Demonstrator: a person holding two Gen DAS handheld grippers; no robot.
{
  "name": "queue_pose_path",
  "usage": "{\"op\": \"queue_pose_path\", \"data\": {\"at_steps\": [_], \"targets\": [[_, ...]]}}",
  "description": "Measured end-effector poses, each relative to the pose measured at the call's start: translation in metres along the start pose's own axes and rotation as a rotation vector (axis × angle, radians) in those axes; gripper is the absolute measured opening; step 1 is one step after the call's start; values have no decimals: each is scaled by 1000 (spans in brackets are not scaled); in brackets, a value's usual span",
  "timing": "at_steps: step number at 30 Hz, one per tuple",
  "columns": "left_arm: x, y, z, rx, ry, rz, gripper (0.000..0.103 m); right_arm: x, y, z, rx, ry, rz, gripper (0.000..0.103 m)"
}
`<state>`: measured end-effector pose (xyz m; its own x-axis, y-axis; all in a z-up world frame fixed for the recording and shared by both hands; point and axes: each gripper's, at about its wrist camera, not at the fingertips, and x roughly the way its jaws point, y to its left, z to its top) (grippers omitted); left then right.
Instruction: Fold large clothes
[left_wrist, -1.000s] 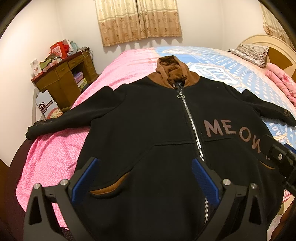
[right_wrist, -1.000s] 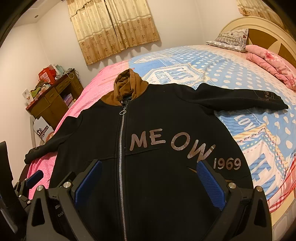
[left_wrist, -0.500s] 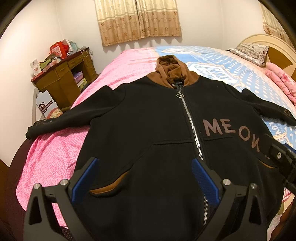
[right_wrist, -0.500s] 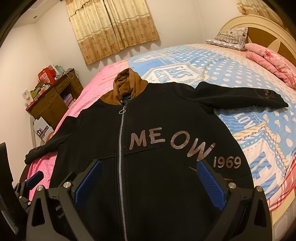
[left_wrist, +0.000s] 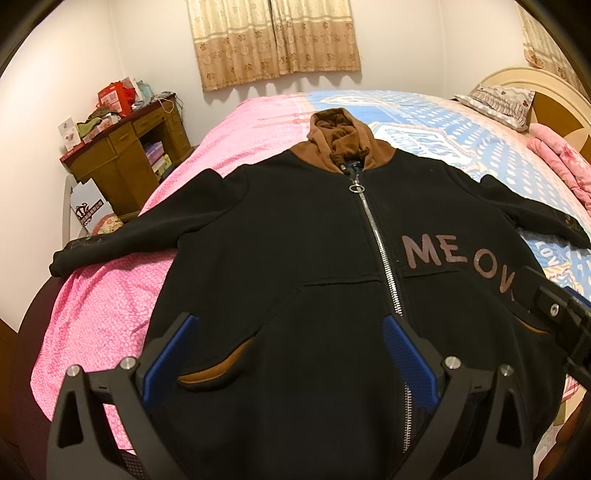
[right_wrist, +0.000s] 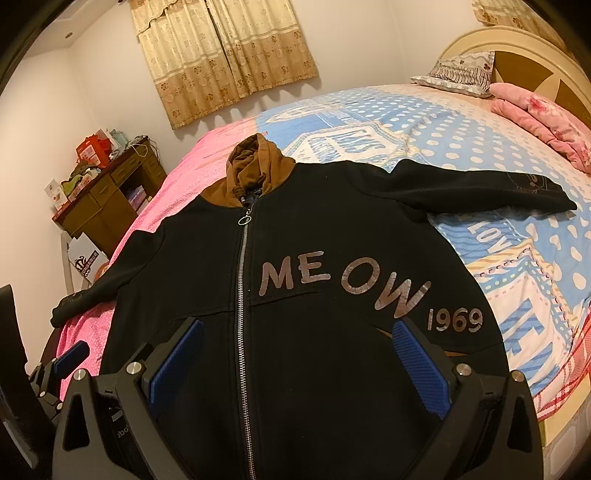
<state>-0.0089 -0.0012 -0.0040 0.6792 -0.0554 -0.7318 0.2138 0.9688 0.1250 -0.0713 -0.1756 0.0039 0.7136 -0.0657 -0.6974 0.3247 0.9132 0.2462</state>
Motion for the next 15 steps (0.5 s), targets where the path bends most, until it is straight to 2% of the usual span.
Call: {"op": "queue_pose_path", "data": {"at_steps": [15], "targets": [[-1,0,1,-6,4,-5,102,0,0,0,2,2,3,102]]}}
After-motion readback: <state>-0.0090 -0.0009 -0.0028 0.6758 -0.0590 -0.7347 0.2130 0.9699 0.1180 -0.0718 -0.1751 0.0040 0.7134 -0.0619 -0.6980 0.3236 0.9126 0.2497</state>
